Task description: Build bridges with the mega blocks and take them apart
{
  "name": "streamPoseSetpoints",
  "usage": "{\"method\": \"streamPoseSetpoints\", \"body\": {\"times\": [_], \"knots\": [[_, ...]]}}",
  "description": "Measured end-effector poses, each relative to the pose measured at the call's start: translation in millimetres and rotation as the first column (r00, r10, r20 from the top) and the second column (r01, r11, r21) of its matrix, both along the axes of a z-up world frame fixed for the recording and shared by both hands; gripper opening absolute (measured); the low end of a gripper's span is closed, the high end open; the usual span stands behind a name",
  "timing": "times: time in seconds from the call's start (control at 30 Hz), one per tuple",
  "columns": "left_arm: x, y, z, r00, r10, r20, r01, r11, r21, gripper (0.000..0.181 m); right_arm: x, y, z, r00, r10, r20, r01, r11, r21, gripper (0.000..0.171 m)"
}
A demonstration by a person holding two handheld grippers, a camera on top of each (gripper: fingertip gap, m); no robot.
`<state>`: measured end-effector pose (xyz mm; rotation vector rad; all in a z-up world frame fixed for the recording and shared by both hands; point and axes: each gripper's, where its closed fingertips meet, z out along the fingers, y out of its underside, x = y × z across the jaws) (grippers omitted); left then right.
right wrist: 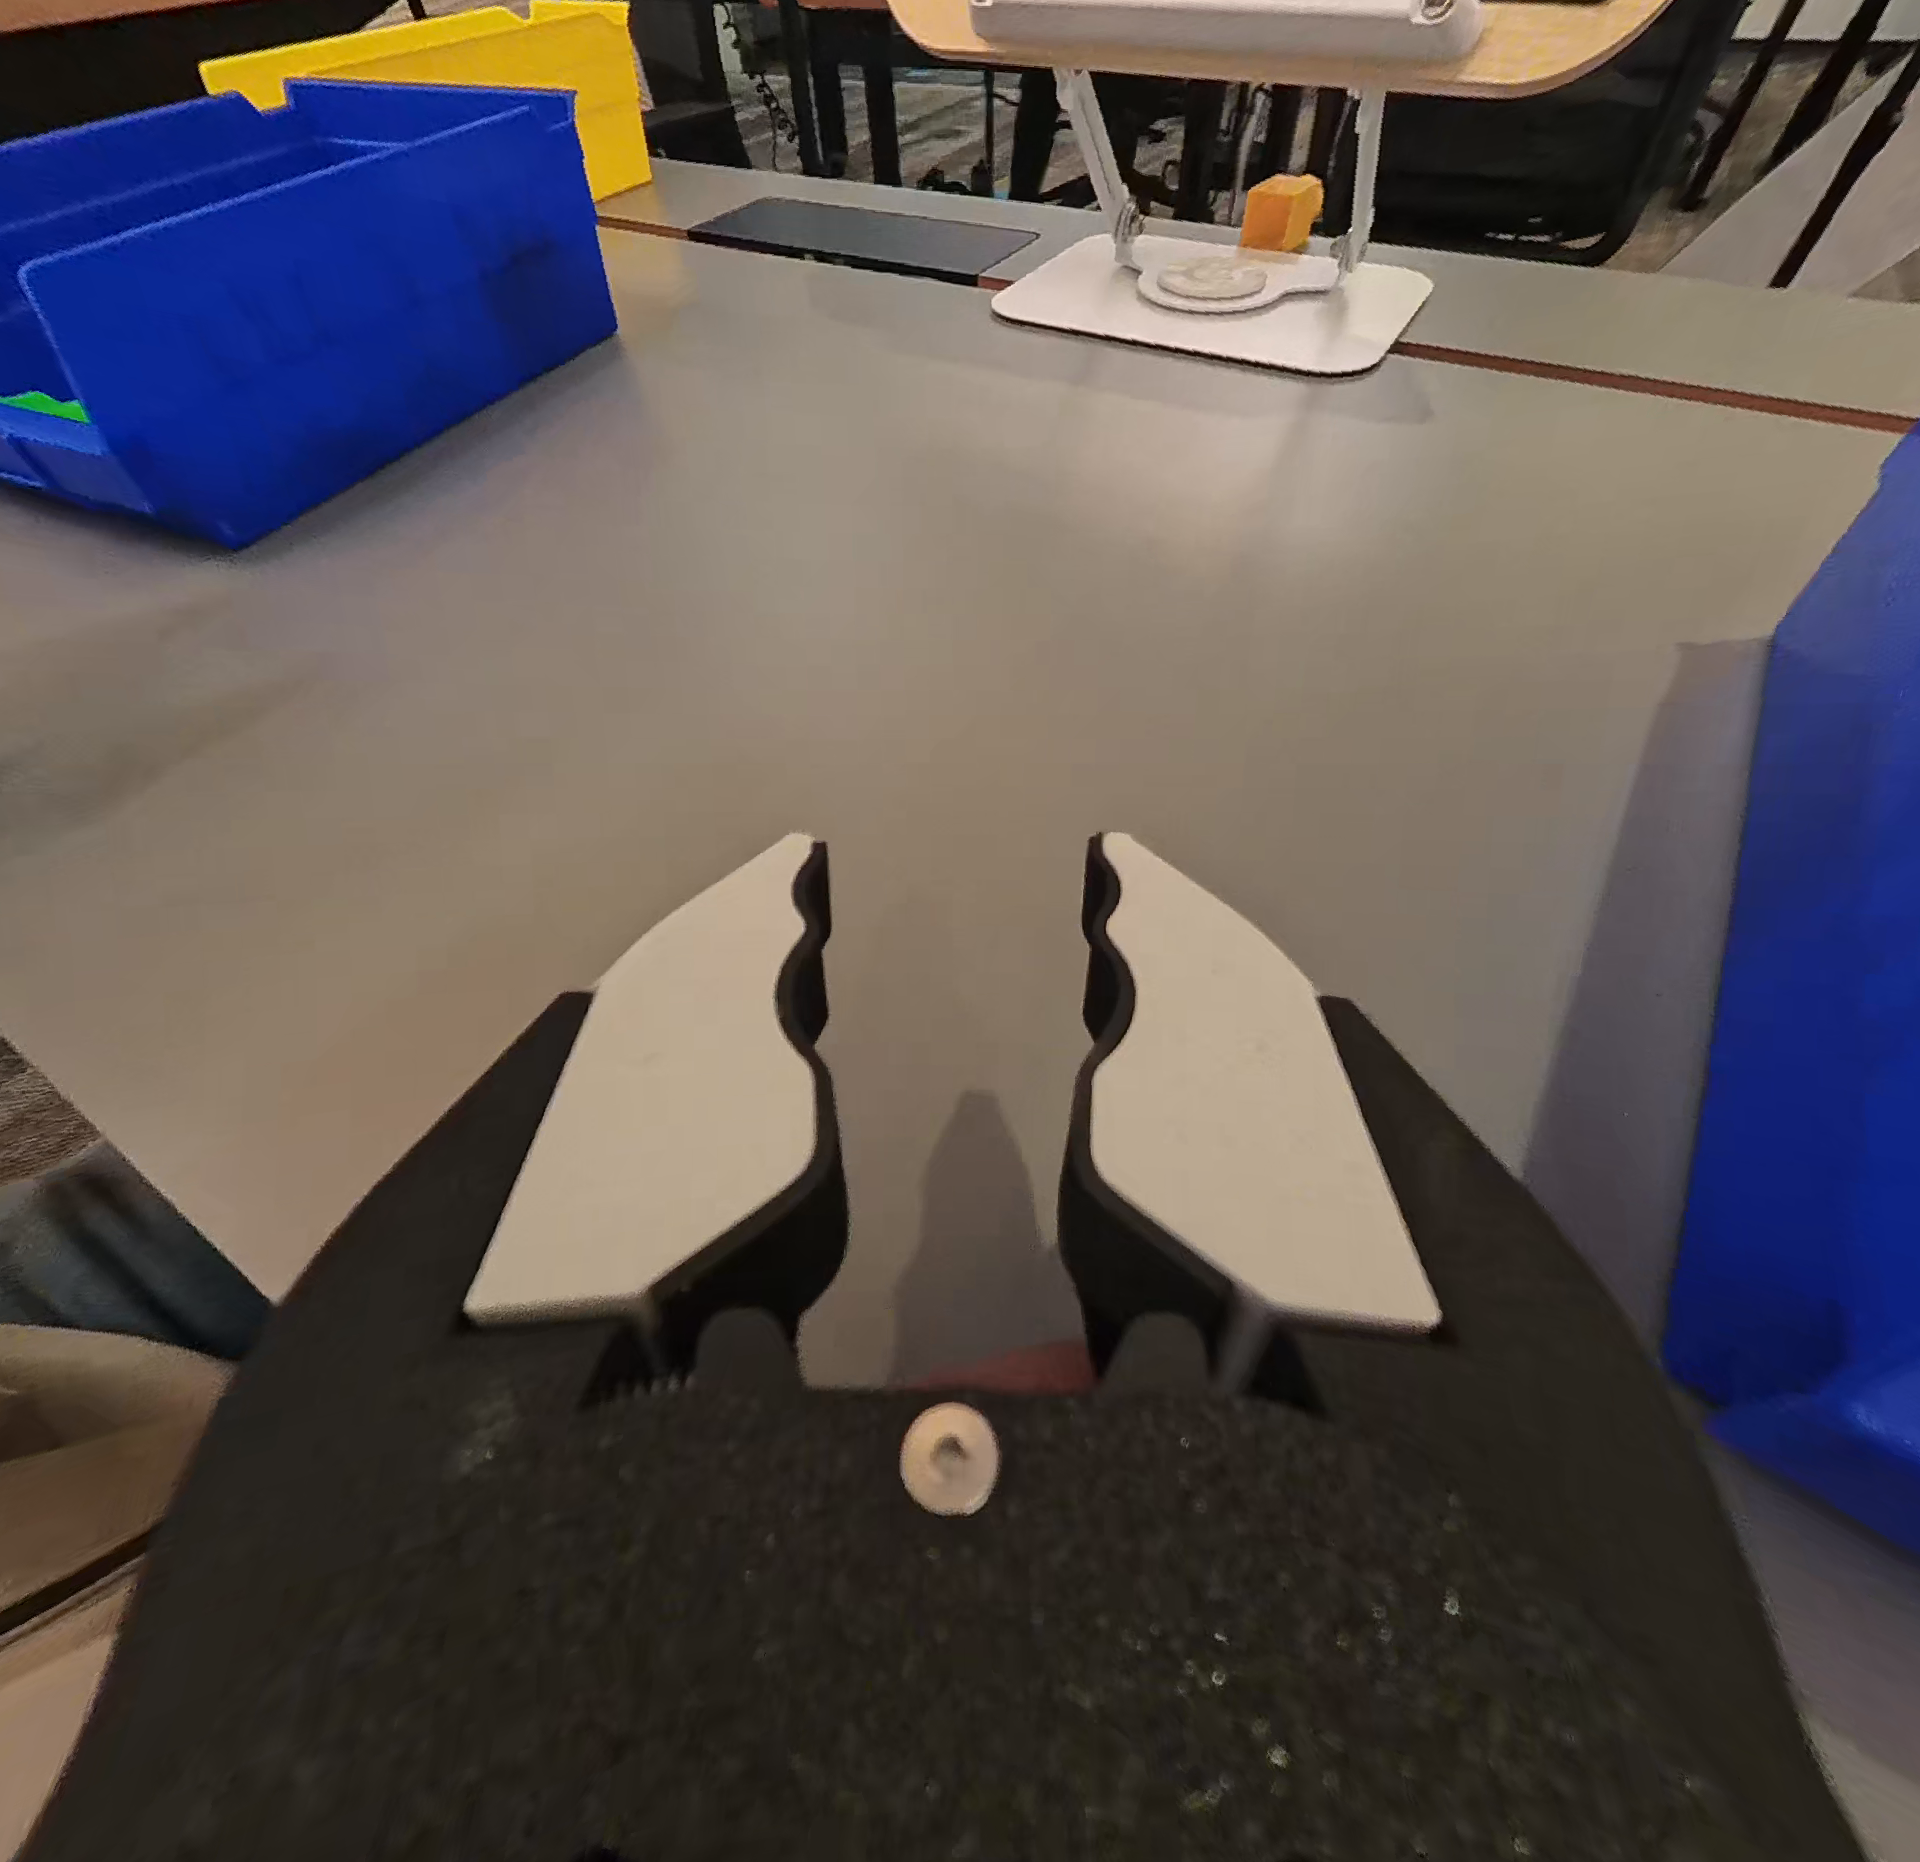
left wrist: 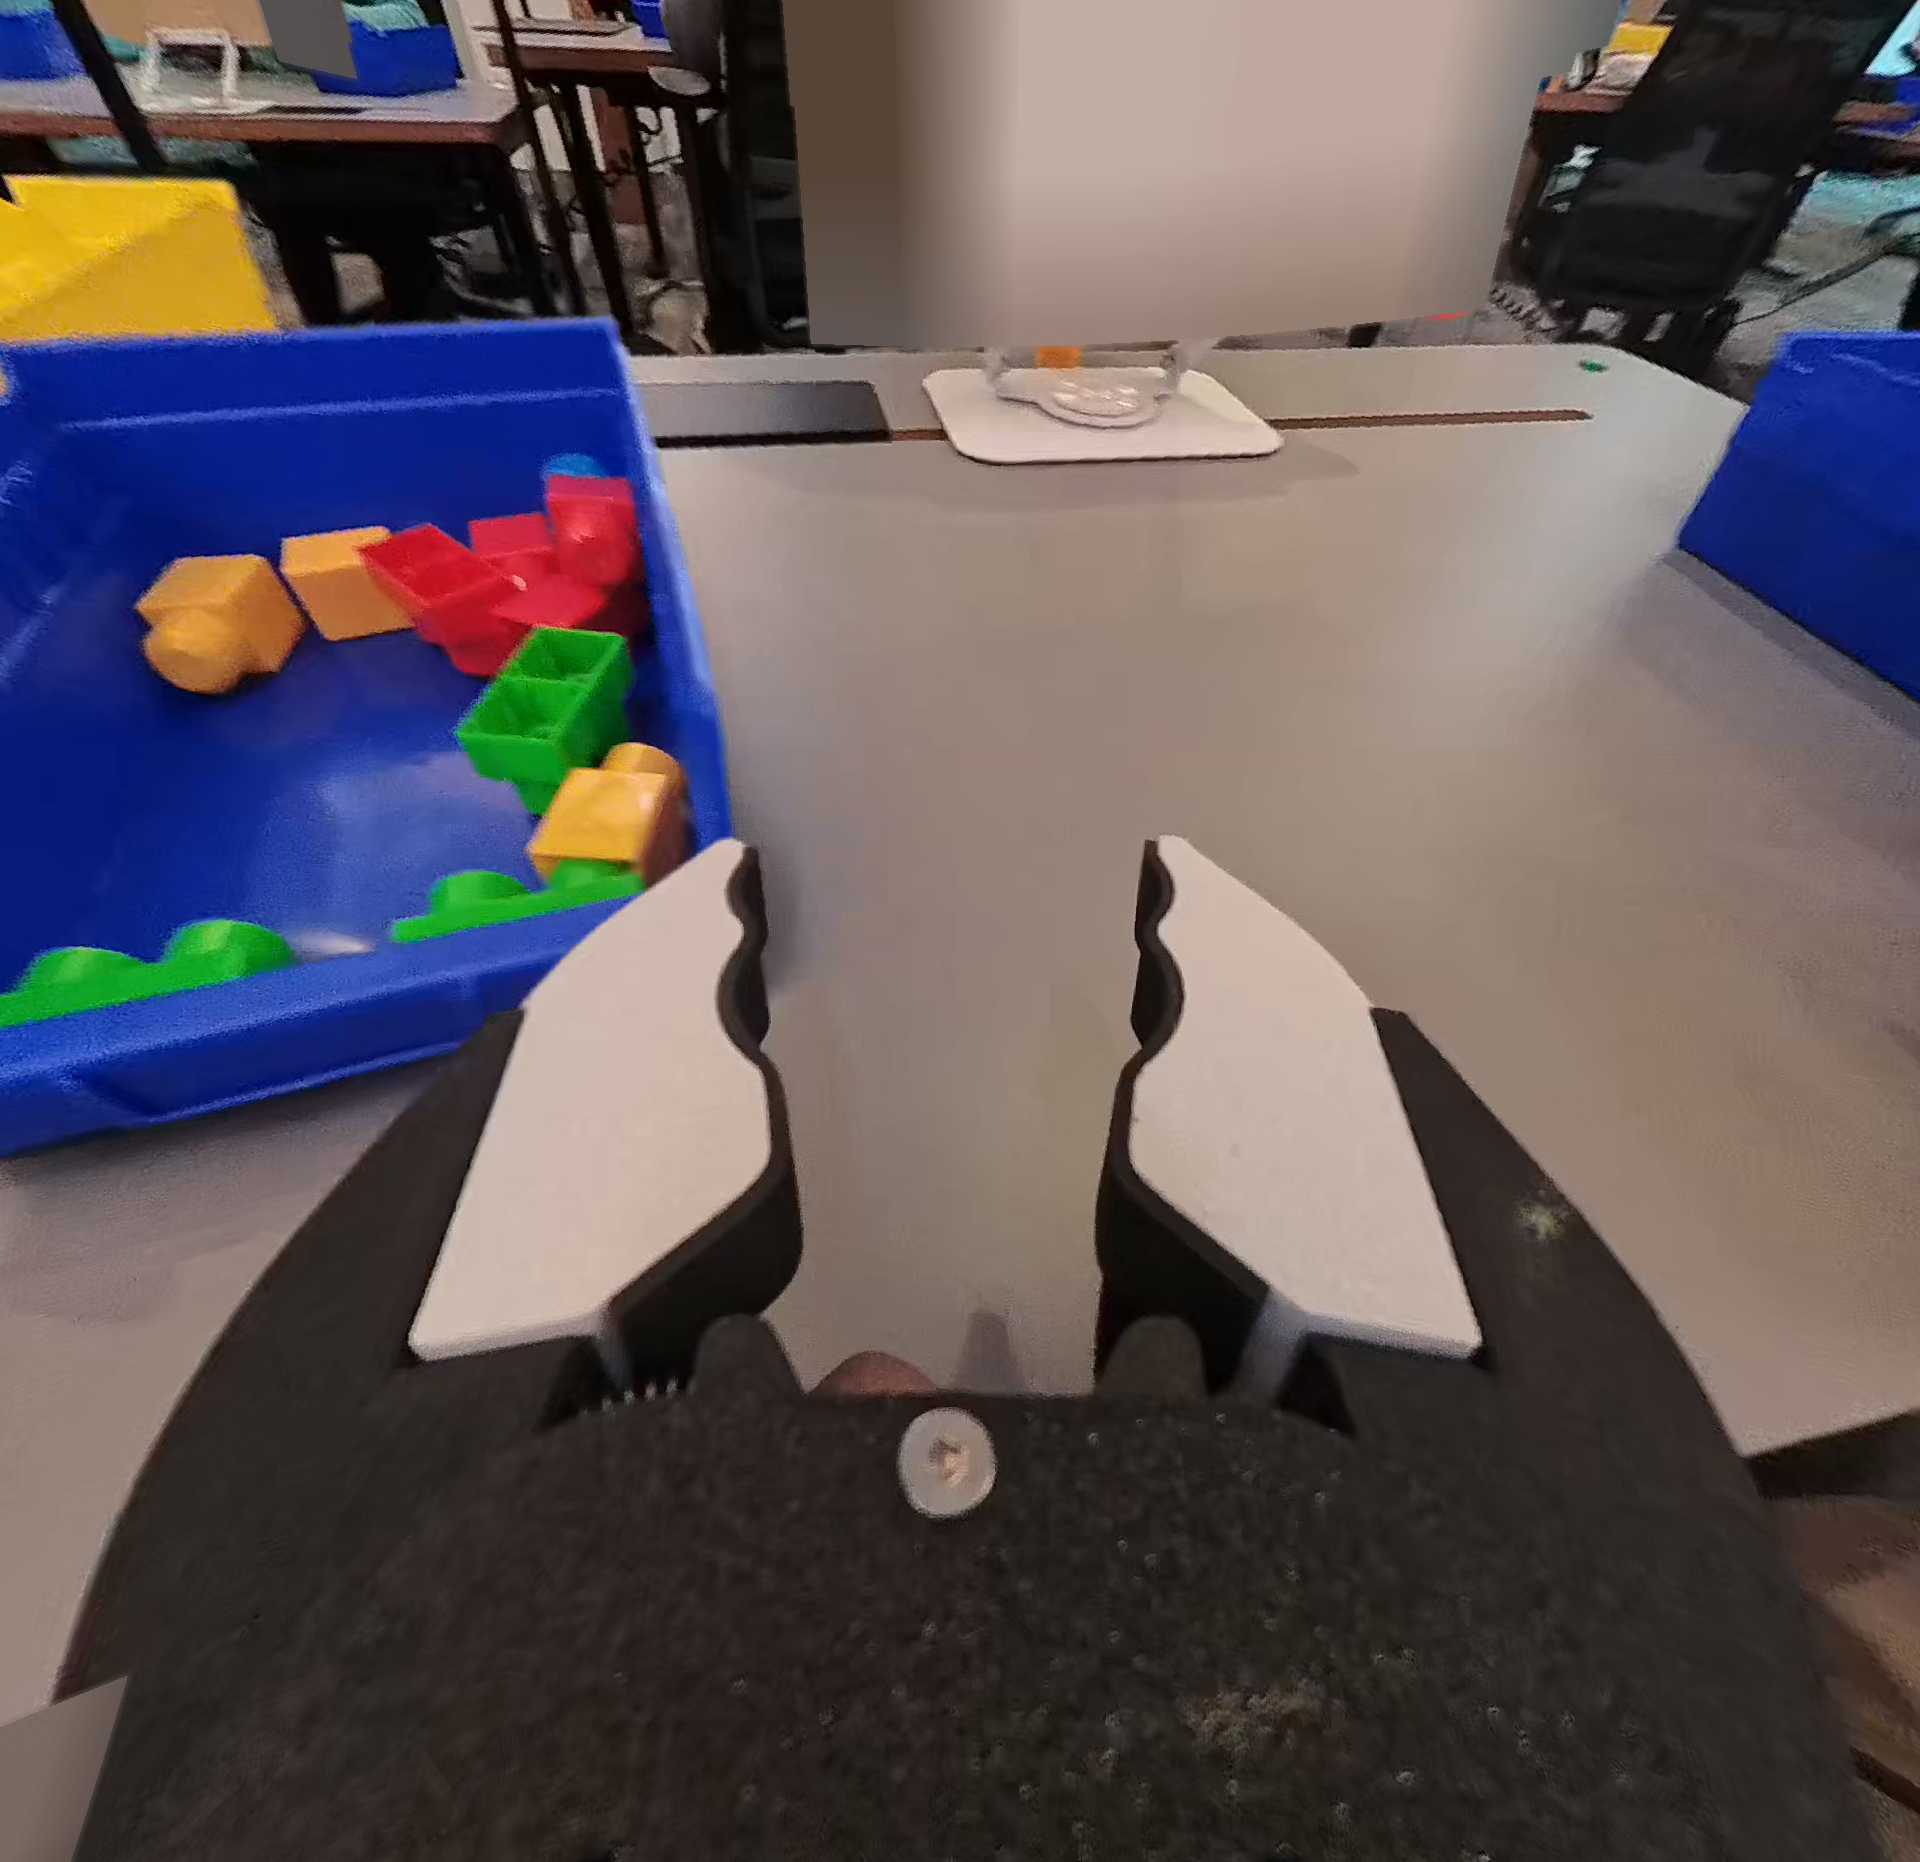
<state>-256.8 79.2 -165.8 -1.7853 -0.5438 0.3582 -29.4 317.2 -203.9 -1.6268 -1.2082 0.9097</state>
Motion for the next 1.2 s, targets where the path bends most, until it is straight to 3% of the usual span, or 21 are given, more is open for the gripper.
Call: {"method": "streamPoseSetpoints", "body": {"times": [0.3, 0.47, 0.7, 1.13, 1.2], "knots": [[-104.6, -30.7, 43.9, 0.989, 0.112, -0.097, -0.127, 0.976, -0.175, 0.067, 2.4, -1.1, 0.5, 1.000, 0.010, -0.014, -0.011, 1.000, -0.023, 0.046], [-192.3, -22.0, 41.7, 0.980, 0.122, -0.159, -0.173, 0.915, -0.365, 0.069, 0.6, -3.6, -1.7, 1.000, 0.026, 0.004, -0.026, 1.000, -0.015, 0.045], [-264.8, 7.7, -17.6, 0.996, 0.004, -0.089, -0.067, 0.698, -0.713, 0.074, 1.8, -2.1, -1.3, 0.999, 0.040, -0.022, -0.042, 0.996, -0.073, 0.044], [-322.6, 17.1, -65.6, 0.999, -0.052, 0.002, 0.021, 0.373, -0.928, 0.072, 4.1, -4.1, -2.5, 0.997, 0.074, -0.022, -0.076, 0.993, -0.094, 0.040], [-325.9, 17.7, -72.2, 0.999, -0.044, 0.029, 0.043, 0.354, -0.934, 0.072, 4.7, -4.8, -3.2, 0.997, 0.080, -0.016, -0.081, 0.993, -0.090, 0.039]]}}
